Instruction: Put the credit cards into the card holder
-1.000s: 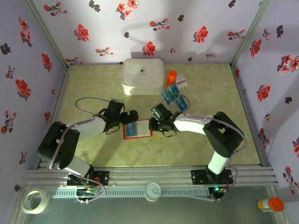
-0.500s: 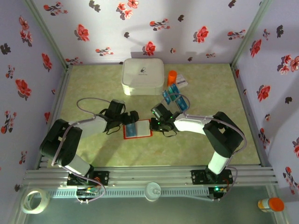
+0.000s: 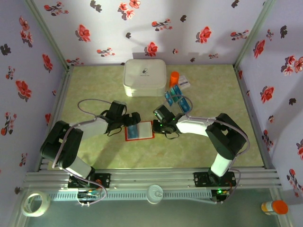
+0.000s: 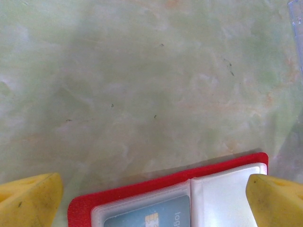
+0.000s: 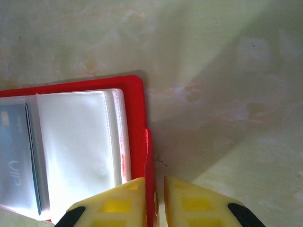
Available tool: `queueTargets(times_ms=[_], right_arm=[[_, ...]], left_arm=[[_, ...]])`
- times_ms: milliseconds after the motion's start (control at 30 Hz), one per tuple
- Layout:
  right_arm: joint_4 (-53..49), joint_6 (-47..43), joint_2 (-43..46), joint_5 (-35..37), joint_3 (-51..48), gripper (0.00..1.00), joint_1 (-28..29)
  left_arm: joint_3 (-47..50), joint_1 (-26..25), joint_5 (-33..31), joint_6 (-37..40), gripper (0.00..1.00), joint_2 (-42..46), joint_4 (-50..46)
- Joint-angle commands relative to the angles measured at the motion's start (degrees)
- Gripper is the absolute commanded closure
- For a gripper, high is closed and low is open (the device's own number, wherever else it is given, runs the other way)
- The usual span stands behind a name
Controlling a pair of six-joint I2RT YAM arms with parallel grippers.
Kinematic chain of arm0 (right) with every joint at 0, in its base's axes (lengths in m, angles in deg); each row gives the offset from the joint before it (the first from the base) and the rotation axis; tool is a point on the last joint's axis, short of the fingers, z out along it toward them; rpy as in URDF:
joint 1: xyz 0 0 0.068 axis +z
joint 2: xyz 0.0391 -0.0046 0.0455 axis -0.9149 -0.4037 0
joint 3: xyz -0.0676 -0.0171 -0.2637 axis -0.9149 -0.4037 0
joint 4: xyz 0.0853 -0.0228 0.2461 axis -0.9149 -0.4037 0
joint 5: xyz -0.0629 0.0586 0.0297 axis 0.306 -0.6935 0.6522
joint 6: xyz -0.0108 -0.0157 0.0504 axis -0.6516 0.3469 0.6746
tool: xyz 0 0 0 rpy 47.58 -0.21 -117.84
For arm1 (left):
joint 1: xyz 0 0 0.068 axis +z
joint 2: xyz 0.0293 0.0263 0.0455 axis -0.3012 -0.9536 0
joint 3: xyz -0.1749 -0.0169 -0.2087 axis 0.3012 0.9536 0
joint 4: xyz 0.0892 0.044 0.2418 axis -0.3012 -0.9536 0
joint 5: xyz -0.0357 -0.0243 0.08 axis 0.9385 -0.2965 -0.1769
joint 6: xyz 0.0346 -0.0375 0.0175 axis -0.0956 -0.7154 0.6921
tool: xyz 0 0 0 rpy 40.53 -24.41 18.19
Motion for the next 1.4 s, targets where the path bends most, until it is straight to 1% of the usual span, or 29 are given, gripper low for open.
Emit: queueTargets(times_ms=[0,500,767,933,1367], right_arm=[[0.62,1.44,0.13,-0.34,-0.63,0.84,0.55],[1.53,1.87,-0.56,-0.52,-0.81,0.88,1.11],[2.31,2.22,-1.08,-0.94,-0.81,0.88,1.43],[3.00,2.49,-1.33,-1.14,-1.06,0.88,1.40],[3.89,2.76,-1.10,-1.66,-1.18,0.88,1.40]], left_arm=[[0.28,0.12,4.27,1.00,0.00,0.63,-2.11],[-0.68,0.12,7.22,0.24,0.00,2.55,-2.13],[-0.92,-0.10,9.96,-3.33,0.00,5.78,-0.80],[-1.56,-2.43,11.08,-6.24,0.00,5.96,1.07],[-5.46,-8.44,10.96,-10.76,0.00,4.21,3.48]])
